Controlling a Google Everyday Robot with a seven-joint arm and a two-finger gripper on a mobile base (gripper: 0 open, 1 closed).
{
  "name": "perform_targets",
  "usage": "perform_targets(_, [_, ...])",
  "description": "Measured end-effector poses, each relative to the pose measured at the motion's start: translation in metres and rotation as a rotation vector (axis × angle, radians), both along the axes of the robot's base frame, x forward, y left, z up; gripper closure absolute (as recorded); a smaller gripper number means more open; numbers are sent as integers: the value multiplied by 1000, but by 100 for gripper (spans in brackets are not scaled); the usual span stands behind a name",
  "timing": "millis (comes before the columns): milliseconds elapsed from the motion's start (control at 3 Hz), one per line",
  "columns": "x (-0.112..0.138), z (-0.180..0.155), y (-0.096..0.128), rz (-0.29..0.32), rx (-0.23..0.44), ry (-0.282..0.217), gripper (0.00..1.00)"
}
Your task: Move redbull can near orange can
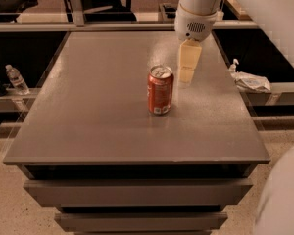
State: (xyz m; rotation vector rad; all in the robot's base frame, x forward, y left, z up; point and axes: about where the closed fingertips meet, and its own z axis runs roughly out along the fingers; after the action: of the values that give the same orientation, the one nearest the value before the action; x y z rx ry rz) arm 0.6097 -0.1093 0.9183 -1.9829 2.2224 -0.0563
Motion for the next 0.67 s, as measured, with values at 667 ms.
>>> perform_targets(667, [-29,-8,60,129,-45,7,0])
